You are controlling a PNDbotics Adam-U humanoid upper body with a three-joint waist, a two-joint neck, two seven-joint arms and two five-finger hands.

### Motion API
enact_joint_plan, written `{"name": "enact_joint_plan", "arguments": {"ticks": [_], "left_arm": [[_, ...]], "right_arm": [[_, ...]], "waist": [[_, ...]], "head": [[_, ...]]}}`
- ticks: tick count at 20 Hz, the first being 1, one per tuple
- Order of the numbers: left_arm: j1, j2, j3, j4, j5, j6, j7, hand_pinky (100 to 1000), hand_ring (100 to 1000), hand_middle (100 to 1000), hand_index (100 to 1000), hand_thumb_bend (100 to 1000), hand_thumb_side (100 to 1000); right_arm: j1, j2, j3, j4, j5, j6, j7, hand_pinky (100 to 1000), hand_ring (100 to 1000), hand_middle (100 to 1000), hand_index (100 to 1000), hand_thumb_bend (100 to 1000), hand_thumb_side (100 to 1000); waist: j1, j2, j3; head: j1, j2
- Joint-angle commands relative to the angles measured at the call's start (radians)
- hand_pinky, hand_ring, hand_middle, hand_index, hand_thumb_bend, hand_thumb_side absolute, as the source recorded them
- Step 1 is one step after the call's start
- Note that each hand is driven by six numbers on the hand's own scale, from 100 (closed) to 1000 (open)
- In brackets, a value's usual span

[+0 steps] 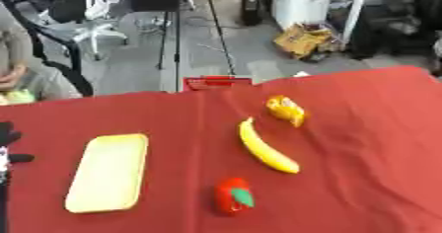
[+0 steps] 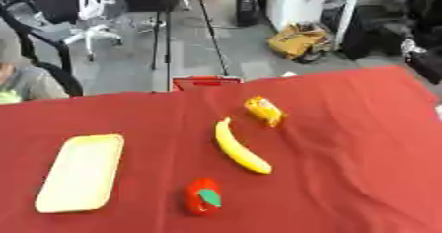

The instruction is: Pick up objects on the table and place them in the box.

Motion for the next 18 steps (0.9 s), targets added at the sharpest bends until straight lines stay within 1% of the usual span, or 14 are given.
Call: {"name": "enact_joint_plan", "arguments": {"ticks": [1,6,10,14,15,18], "left_arm": [[-0.01,0.017,0.001,-0.012,0.002,-0.002,0.002,528,754,732,745,634,822],[-0.01,0.016,0.0,-0.012,0.002,-0.002,0.001,528,755,733,745,635,822],[-0.01,0.017,0.001,-0.012,0.001,-0.001,0.003,528,755,734,745,635,822],[-0.012,0.017,-0.001,-0.012,0.001,-0.001,-0.001,528,756,735,745,637,821],[-0.014,0.016,-0.002,-0.013,0.001,-0.001,-0.001,528,756,735,745,637,821],[-0.019,0.015,-0.005,-0.013,0.003,-0.001,-0.005,528,756,736,745,637,821]], "right_arm": [[-0.02,-0.019,0.0,-0.021,0.009,-0.001,0.006,665,685,781,832,473,541],[-0.023,-0.016,0.002,-0.02,0.012,-0.001,0.01,665,684,782,831,478,539],[-0.037,-0.008,0.018,-0.011,0.029,0.003,0.029,669,688,784,834,493,540],[-0.074,0.014,0.049,0.019,0.09,0.011,0.077,672,691,786,836,497,540],[-0.089,0.023,0.063,0.034,0.117,0.011,0.099,677,695,789,841,498,540],[-0.131,0.044,0.081,0.079,0.198,0.007,0.161,681,703,793,848,500,535]], "waist": [[-0.004,-0.027,0.001],[-0.005,-0.027,0.001],[-0.005,-0.028,0.001],[-0.003,-0.026,0.007],[-0.003,-0.023,0.013],[0.0,-0.014,0.027]], "head": [[0.001,-0.008],[-0.002,-0.008],[-0.001,-0.007],[-0.005,-0.012],[-0.007,-0.013],[-0.012,-0.02]]}}
